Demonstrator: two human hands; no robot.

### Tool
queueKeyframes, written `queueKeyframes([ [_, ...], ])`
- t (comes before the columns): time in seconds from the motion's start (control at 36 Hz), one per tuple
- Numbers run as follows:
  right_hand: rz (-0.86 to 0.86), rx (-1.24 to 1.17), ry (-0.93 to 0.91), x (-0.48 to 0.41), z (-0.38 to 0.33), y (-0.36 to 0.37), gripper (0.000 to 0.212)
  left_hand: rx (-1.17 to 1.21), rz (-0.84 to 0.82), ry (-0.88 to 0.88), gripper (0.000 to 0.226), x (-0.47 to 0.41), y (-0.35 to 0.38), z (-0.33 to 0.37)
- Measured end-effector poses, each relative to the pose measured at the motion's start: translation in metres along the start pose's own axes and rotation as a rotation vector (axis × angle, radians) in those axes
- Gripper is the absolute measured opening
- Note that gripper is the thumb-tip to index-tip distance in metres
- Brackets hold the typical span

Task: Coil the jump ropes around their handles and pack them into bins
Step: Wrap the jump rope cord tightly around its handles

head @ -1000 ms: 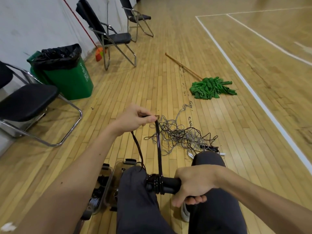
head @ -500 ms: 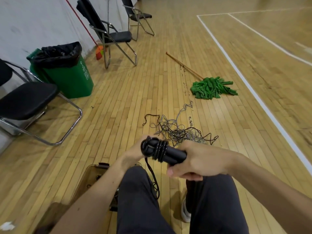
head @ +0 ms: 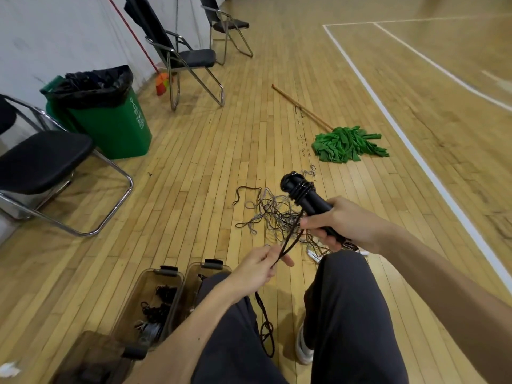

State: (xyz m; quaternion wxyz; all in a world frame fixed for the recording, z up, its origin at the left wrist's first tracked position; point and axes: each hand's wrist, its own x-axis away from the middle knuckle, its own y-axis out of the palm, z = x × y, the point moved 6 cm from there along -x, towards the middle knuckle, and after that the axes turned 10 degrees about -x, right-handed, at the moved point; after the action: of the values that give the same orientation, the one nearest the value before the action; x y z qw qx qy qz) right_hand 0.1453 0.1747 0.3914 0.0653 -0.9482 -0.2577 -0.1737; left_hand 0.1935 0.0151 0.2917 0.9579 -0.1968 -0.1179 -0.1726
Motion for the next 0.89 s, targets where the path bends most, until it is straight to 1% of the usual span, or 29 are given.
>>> queueKeyframes([
  [0.11,0.158,0.023,0.067,-0.013,0.019,-0.022,0.024,-0.165,0.03,0.044,0.052,0.005,0.004,0.007],
  [0.17,0.21,0.061,0.116,-0.017,0.03,-0.031,0.023,-0.266,0.019,0.091,0.047,0.009,0.005,0.013],
  [0.25,0.249,0.116,0.181,-0.021,0.044,-0.042,0.022,-0.377,0.083,0.104,0.041,0.011,0.002,0.014],
  [0.33,0.285,0.119,0.217,-0.024,0.057,-0.052,0.025,-0.472,0.169,0.113,0.048,0.011,-0.005,0.016],
  [0.47,0.354,0.147,0.25,-0.032,0.081,-0.064,0.021,-0.743,0.166,0.126,0.052,0.013,0.001,0.03],
  [0.64,0.375,0.213,0.282,-0.039,0.098,-0.065,0.021,-0.965,0.171,0.123,0.045,0.015,0.005,0.045],
  [0.78,0.361,0.269,0.287,-0.044,0.103,-0.061,0.017,-1.087,0.161,0.134,0.04,0.015,-0.003,0.058],
  [0.83,0.341,0.31,0.306,-0.044,0.103,-0.058,0.018,-1.14,0.149,0.141,0.039,0.015,-0.006,0.065],
  [0.89,0.266,0.359,0.382,-0.042,0.104,-0.05,0.021,-1.197,0.138,0.158,0.039,0.014,-0.009,0.074],
])
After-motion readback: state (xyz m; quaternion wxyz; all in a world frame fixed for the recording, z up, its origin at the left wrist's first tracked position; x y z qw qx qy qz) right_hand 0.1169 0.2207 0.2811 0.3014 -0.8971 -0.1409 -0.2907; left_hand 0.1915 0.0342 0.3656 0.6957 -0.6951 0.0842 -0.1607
